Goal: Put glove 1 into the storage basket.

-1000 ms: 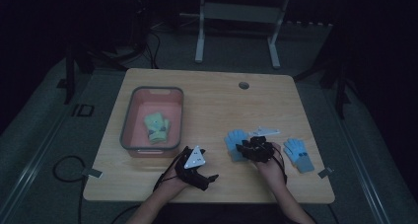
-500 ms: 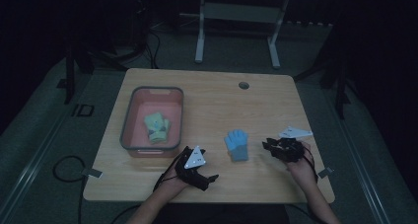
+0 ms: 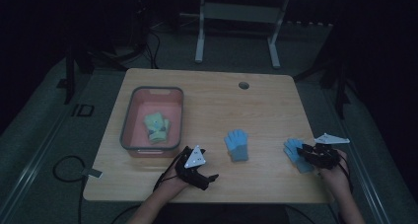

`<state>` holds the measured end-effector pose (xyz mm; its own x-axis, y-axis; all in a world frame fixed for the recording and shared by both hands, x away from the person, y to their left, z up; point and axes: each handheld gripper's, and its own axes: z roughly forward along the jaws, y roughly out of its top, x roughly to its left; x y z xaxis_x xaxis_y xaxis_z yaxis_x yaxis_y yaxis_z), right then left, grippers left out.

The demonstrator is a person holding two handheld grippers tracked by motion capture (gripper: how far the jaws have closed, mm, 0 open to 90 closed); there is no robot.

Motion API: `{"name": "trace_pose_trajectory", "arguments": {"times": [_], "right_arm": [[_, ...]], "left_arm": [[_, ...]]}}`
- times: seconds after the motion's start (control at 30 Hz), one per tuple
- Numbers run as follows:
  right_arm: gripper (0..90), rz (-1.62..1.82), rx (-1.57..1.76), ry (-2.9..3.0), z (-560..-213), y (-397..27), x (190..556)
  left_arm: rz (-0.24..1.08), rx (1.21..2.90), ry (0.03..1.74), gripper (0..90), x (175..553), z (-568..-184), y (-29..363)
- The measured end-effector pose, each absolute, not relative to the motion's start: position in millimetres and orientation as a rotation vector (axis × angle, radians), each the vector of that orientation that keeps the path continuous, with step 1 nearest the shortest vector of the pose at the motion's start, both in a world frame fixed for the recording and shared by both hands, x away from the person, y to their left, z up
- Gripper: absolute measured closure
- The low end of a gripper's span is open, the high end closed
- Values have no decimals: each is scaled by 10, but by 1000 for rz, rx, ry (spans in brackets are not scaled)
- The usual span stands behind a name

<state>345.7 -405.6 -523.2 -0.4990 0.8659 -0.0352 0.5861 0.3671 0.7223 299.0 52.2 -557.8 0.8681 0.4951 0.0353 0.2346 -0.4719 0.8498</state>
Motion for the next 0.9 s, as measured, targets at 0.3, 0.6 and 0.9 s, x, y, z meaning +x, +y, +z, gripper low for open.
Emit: {"name": "trace_pose_trajectory", "arguments": {"times": [0.3, 0.6, 0.9], "right_arm": [[638, 926, 1272, 2265, -5429, -4153, 3414], [849, 881, 1273, 2307, -5429, -4051, 3432], [867, 935, 1350, 2222, -5253, -3945, 3391]], "left_arm": [[340, 2074, 532, 21, 2993, -5578, 525], [337, 2068, 537, 20, 2997, -5579, 528], [343, 2075, 533, 20, 2997, -5577, 524]]}}
